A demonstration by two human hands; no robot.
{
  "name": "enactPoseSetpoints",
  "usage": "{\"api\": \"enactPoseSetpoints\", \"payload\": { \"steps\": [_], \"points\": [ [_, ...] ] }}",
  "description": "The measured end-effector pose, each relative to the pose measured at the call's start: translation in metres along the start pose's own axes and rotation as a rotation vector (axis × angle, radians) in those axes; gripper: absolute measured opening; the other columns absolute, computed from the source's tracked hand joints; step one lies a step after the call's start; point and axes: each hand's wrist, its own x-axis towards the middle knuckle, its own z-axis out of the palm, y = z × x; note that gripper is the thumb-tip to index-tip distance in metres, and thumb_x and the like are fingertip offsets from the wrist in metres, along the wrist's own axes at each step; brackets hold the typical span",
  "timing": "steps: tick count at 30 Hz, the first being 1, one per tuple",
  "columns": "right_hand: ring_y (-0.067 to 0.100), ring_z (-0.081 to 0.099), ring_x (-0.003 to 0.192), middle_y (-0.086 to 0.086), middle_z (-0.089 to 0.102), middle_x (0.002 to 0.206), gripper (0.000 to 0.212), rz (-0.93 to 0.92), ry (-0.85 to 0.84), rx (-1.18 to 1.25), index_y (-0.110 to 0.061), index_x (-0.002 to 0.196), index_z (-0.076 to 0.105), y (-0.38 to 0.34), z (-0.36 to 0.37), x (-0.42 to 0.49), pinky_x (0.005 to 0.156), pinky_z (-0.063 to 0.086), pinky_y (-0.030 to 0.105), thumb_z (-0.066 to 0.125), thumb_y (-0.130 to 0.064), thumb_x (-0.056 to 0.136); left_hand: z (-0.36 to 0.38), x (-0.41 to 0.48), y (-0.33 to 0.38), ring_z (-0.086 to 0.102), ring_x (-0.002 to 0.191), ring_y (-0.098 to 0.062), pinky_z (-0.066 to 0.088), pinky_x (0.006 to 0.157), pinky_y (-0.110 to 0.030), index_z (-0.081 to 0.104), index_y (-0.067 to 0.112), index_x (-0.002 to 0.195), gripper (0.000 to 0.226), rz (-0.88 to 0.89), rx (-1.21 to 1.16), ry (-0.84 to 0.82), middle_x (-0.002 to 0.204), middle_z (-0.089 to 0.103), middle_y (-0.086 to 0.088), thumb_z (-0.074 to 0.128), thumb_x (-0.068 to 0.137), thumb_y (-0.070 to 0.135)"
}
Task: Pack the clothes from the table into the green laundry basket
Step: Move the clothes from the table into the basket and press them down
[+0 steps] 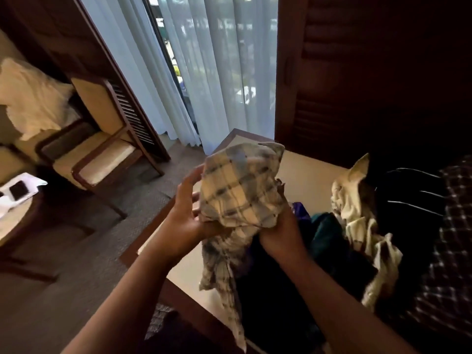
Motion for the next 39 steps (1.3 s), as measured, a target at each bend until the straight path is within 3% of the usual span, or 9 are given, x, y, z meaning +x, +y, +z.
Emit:
{"api": "enactPoseSetpoints", "payload": {
  "steps": [3,6,9,12,17,22,27,34,39],
  "points": [
    [-0.002,0.061,0.117,-0.026,0.065,0.123,0.058,-0.17,-0.193,0.183,-0.03,0.131,0.053,-0.007,0.021,-0.023,0.099,0.046,0.02,0.082,-0.029,0.081,-0.013,-0.021,-0.027,0.058,0.062,-0.014,0.046,0.051,-0.015,0.073,0.005,0.09,0.038,-0.244,0.101,0.012,0.061,0.062,-0.007,0.08,0.053,0.009],
    [0.025,0.064,0.114,0.003,0.065,0.124,0.063,-0.182,-0.307,0.102,-0.018,0.139,0.046,-0.004,0.027,-0.015,0.098,0.051,0.047,0.077,-0.016,0.084,-0.016,-0.039,-0.038,0.046,0.041,-0.015,0.036,0.036,-0.016,0.049,0.005,0.049,0.012,-0.277,0.087,0.102,0.035,0.047,0.002,0.057,0.049,0.014],
    [0.022,0.051,0.13,0.002,0.051,0.142,0.074,-0.202,-0.263,-0.214,-0.044,0.145,0.036,0.015,0.022,0.004,0.11,0.043,0.047,0.074,-0.036,0.081,-0.015,-0.035,-0.044,0.07,0.066,-0.025,0.056,0.055,-0.025,0.068,0.005,0.076,0.03,-0.196,-0.255,0.275,0.067,0.071,-0.005,0.072,0.054,0.025],
    [0.021,0.03,0.145,-0.001,0.03,0.161,0.106,-0.036,-0.285,-0.578,-0.033,0.156,0.022,0.05,0.006,0.022,0.119,0.027,0.047,0.072,-0.071,0.071,-0.023,-0.04,-0.059,0.066,0.113,-0.044,0.056,0.09,-0.052,0.068,0.002,0.115,0.047,-0.101,-0.283,0.366,0.115,0.072,-0.019,0.076,0.072,0.017],
    [0.036,-0.013,0.154,0.002,-0.009,0.17,0.143,0.273,-0.546,-1.215,-0.035,0.16,-0.003,0.109,-0.011,0.039,0.116,-0.001,0.074,0.071,-0.089,0.049,-0.033,-0.056,-0.093,0.07,0.113,-0.021,0.057,0.096,-0.047,0.062,0.038,0.13,0.052,-0.253,0.01,0.49,0.12,0.075,0.003,0.084,0.083,0.035],
    [0.048,-0.016,0.15,0.001,-0.014,0.169,0.106,0.407,-0.681,-1.372,-0.051,0.148,0.03,0.14,-0.008,0.031,0.108,0.005,0.081,0.074,-0.078,0.056,-0.025,-0.082,-0.126,0.064,0.108,-0.017,0.053,0.099,-0.041,0.048,0.039,0.139,0.069,-0.527,0.237,0.488,0.114,0.067,0.009,0.085,0.081,0.034],
    [0.042,0.039,0.131,0.006,0.038,0.15,0.068,0.191,-0.62,-1.389,-0.035,0.134,0.051,0.146,0.015,0.019,0.106,0.036,0.06,0.074,-0.051,0.072,-0.03,-0.114,-0.159,0.06,0.119,-0.026,0.052,0.103,-0.048,0.033,0.053,0.136,0.084,-0.653,0.36,0.478,0.132,0.058,-0.003,0.085,0.07,0.048],
    [0.027,0.06,0.086,-0.001,0.059,0.098,0.036,-0.002,-0.494,-0.804,-0.023,0.101,0.057,0.116,0.075,-0.031,0.068,0.052,0.036,0.074,-0.023,0.069,-0.051,-0.164,-0.183,0.067,0.114,-0.021,0.055,0.1,-0.051,0.039,0.061,0.132,0.08,-0.681,0.202,0.532,0.124,0.071,0.007,0.085,0.067,0.054],
    [0.014,0.057,0.076,-0.008,0.06,0.088,0.03,0.012,-0.432,-0.564,-0.024,0.092,0.059,0.102,0.108,-0.102,0.068,0.05,0.032,0.076,-0.021,0.068,-0.068,-0.219,-0.192,0.069,0.102,-0.018,0.056,0.096,-0.049,0.052,0.044,0.128,0.063,-0.671,0.149,0.745,0.109,0.073,0.009,0.084,0.074,0.044]
  ]
}}
